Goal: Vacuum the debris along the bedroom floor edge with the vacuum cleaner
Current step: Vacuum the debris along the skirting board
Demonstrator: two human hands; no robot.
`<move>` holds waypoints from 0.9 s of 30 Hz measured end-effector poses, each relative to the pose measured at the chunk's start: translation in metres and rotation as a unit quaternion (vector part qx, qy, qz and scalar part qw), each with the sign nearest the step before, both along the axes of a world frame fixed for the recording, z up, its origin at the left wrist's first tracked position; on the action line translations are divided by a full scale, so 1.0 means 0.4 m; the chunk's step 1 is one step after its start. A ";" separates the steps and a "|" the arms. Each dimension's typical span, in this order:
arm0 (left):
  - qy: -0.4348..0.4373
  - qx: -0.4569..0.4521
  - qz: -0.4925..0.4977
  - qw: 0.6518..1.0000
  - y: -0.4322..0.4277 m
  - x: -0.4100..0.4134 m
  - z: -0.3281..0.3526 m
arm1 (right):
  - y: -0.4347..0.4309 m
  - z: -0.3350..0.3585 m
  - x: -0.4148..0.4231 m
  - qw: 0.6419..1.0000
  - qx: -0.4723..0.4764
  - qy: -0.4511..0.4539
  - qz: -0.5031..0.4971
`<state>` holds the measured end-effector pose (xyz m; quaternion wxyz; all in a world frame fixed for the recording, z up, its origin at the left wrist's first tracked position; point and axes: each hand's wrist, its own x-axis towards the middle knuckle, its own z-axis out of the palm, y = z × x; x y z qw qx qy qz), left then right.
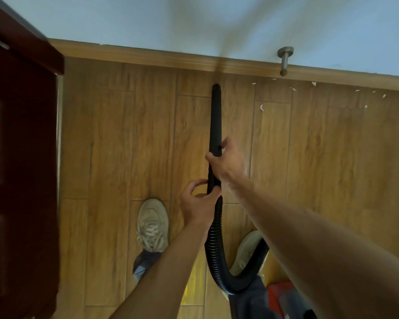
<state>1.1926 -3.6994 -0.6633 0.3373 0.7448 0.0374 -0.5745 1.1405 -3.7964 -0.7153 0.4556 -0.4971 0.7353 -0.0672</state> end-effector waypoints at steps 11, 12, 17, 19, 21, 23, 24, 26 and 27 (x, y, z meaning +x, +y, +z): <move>-0.017 -0.010 -0.082 0.996 0.017 0.000 0.008 | 0.058 0.017 -0.037 0.972 0.042 -0.077 -0.219; -0.016 -0.011 -0.091 0.996 0.023 -0.004 0.010 | 0.070 0.018 -0.044 0.961 0.048 -0.095 -0.254; -0.010 -0.015 -0.132 0.991 0.044 -0.038 0.012 | 0.115 0.010 -0.083 0.915 0.049 -0.134 -0.377; -0.008 -0.016 -0.151 0.988 0.054 -0.051 0.009 | 0.133 0.006 -0.102 0.907 0.039 -0.129 -0.398; 0.000 -0.016 -0.168 0.986 0.067 -0.062 0.008 | 0.152 0.005 -0.116 0.901 0.039 -0.123 -0.415; 0.008 -0.011 -0.177 0.984 0.078 -0.069 0.006 | 0.166 0.003 -0.127 0.896 0.043 -0.116 -0.427; 0.010 -0.007 -0.179 0.984 0.082 -0.071 0.005 | 0.170 0.002 -0.130 0.894 0.047 -0.112 -0.431; 0.010 -0.003 -0.183 0.983 0.084 -0.071 0.002 | 0.171 0.001 -0.130 0.892 0.054 -0.111 -0.435; 0.011 -0.001 -0.182 0.983 0.082 -0.069 0.001 | 0.168 0.000 -0.129 0.892 0.056 -0.111 -0.435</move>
